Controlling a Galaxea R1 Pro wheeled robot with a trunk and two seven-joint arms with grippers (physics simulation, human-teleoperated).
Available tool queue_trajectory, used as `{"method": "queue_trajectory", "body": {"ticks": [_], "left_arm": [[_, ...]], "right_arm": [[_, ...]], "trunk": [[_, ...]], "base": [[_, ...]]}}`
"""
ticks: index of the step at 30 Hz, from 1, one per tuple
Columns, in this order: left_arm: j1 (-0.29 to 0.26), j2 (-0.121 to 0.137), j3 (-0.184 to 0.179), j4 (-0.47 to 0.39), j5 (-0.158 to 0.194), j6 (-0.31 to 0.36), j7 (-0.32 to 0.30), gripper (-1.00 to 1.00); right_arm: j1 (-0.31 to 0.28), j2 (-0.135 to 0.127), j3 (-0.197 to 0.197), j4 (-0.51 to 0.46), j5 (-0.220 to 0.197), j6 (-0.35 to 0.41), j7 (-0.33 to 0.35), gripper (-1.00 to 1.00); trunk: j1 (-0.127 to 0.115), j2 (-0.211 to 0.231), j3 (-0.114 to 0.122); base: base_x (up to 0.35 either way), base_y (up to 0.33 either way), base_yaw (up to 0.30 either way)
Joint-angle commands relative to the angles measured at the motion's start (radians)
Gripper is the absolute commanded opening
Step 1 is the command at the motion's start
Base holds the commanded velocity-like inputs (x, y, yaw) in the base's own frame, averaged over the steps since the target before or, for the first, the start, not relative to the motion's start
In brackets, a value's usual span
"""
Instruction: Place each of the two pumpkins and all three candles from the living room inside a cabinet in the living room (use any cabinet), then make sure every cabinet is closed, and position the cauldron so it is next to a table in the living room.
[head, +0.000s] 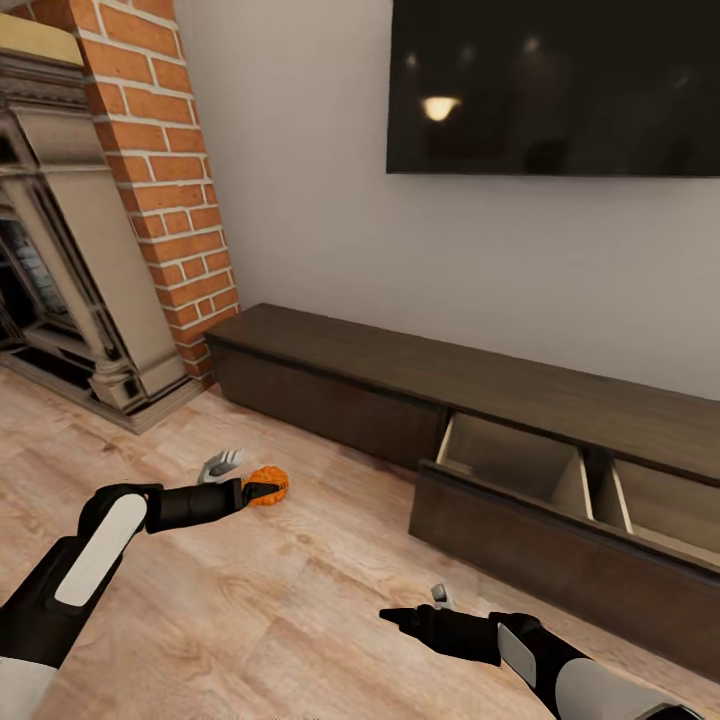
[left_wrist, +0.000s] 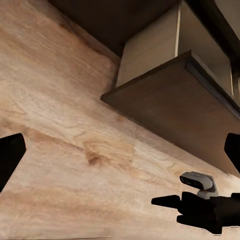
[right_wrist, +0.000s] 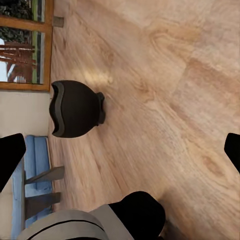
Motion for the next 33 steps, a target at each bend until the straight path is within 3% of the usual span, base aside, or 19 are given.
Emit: {"method": "queue_trajectory", "body": {"ticks": [1,8,21,28,33], "left_arm": [[-0.001,0.000,-0.001,0.009,-0.010,0.002,-0.011,1.00],[-0.001,0.000,-0.004,0.079,-0.021,-0.020,-0.009,1.00],[-0.001,0.000,-0.004,0.089,-0.031,-0.034,-0.010,1.00],[-0.001,0.000,-0.004,0.089,-0.032,-0.034,-0.009,1.00],[-0.001,0.000,-0.004,0.089,-0.032,-0.034,-0.009,1.00]], "right_arm": [[0.000,-0.001,0.006,-0.001,-0.010,0.009,0.001,1.00],[0.000,-0.001,0.006,-0.001,-0.009,0.009,0.000,1.00],[0.000,-0.001,0.006,-0.001,-0.008,0.009,-0.001,1.00],[0.000,-0.001,0.006,-0.003,-0.007,-0.038,-0.118,1.00],[0.000,-0.001,0.006,-0.003,-0.007,-0.045,-0.129,1.00]], "trunk": [[0.000,0.000,-0.001],[0.000,0.000,-0.001],[0.000,0.000,-0.001],[0.000,0.000,-0.001],[0.000,0.000,-0.001]], "base": [[0.000,0.000,0.283],[0.000,0.000,0.285],[0.122,0.028,0.289],[0.282,0.130,0.290],[0.293,0.147,0.290]]}}
